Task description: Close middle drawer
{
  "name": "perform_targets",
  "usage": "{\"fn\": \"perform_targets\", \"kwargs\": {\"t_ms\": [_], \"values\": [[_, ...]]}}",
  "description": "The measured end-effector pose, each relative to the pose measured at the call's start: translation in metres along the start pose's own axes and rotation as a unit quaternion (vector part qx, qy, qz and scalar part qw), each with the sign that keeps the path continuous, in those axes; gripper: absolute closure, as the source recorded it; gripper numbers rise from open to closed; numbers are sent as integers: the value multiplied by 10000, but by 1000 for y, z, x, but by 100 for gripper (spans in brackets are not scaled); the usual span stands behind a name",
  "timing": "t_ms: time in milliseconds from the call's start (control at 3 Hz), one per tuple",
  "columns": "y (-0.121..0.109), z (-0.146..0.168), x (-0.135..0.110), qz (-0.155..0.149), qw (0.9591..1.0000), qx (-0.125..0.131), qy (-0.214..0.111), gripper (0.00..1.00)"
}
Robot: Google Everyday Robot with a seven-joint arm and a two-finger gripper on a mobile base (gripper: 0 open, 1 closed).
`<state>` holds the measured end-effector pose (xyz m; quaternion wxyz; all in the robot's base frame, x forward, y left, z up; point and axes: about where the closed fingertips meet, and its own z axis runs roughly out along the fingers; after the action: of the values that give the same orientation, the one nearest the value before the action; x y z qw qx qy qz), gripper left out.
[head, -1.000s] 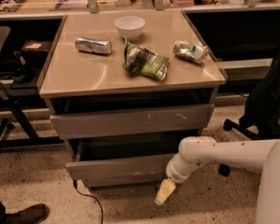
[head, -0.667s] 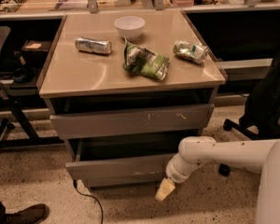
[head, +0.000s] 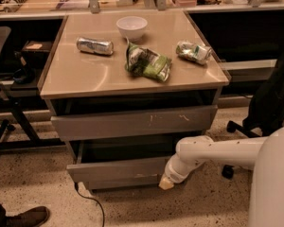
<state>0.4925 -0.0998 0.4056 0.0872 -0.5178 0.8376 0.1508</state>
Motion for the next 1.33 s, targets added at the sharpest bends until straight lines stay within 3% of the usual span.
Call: {"fn": "perform_targets", "kwargs": {"t_ms": [333, 667, 1333], "values": [[-17, 2, -28, -224, 9995, 215, -29, 89], [-32, 3, -53, -393, 9985, 370, -99, 100], [-32, 3, -54, -395, 9985, 369, -100, 57]]}}
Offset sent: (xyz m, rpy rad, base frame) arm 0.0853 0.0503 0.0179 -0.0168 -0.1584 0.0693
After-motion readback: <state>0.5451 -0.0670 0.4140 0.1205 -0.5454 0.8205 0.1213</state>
